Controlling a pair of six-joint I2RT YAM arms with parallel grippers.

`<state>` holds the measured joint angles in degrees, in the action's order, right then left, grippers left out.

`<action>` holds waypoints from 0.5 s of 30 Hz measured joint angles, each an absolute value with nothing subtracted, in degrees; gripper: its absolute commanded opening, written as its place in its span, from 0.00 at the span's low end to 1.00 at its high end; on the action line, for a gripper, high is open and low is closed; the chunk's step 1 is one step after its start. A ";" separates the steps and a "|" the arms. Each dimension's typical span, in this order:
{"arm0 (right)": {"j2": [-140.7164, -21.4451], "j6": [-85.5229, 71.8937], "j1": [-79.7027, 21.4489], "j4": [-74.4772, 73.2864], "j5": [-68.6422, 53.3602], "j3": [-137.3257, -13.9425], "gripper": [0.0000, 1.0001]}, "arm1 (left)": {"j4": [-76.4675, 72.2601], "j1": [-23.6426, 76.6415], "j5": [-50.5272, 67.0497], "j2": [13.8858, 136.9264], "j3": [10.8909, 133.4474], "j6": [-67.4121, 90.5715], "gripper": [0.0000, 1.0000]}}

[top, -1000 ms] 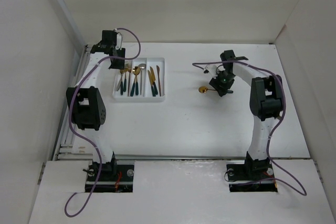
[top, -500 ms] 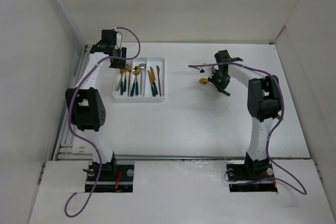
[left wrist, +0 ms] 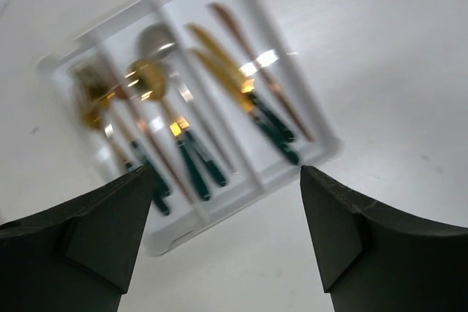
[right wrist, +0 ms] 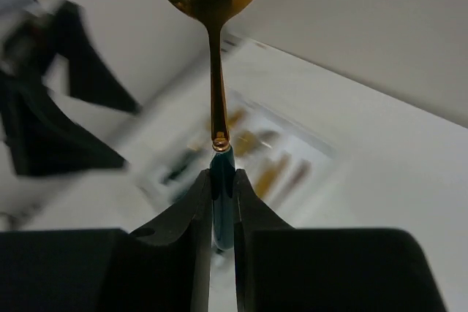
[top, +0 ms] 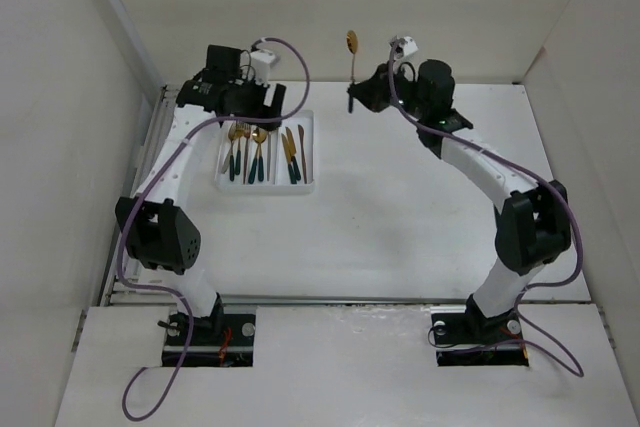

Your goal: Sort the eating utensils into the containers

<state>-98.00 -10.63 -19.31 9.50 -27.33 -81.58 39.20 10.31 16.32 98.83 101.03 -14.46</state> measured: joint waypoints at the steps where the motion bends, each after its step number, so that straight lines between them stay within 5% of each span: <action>1: -98.24 -15.16 -20.93 14.44 -28.23 -81.58 0.00 | 39.31 12.10 18.59 97.86 101.06 -14.96 0.80; 11: -102.65 -41.80 -30.76 38.59 -32.69 -79.33 0.00 | 40.60 20.75 33.87 94.43 101.27 -16.38 0.80; 15: -101.71 -44.23 -31.75 41.23 -32.12 -76.27 0.00 | 40.34 20.21 33.80 93.93 101.16 -15.44 0.67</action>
